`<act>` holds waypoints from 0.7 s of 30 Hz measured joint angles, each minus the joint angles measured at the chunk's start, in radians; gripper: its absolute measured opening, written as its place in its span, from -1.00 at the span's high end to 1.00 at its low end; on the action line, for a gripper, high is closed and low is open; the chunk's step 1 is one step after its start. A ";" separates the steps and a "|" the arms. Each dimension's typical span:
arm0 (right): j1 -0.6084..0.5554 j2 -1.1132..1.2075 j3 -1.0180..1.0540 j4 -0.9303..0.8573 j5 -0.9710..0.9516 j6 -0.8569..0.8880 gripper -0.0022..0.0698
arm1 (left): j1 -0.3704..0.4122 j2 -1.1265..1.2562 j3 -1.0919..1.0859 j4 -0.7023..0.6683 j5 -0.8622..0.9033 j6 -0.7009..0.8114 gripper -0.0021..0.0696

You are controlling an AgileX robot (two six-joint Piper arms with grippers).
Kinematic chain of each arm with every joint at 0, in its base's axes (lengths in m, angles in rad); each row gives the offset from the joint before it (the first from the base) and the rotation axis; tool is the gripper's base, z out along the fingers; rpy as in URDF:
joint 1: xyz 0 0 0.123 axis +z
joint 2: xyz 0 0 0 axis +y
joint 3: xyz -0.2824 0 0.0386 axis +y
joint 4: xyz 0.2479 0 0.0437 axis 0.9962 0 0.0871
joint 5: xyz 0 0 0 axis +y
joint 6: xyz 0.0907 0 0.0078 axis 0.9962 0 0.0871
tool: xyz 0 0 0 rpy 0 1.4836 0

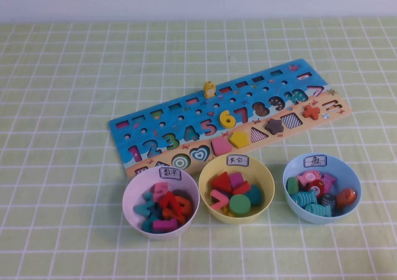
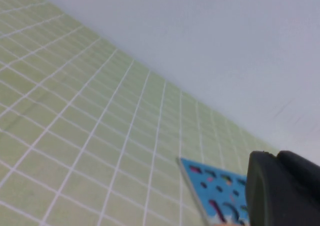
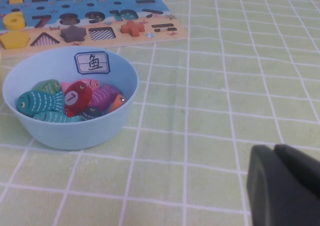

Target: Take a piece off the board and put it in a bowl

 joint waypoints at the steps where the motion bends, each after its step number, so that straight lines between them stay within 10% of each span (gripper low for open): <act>1: 0.000 0.000 0.000 0.000 0.000 0.000 0.99 | 0.000 0.020 -0.042 0.008 0.066 0.034 0.96; 21: 0.000 0.000 0.000 0.000 0.000 0.000 0.99 | 0.000 0.966 -1.004 -0.190 0.799 0.868 0.96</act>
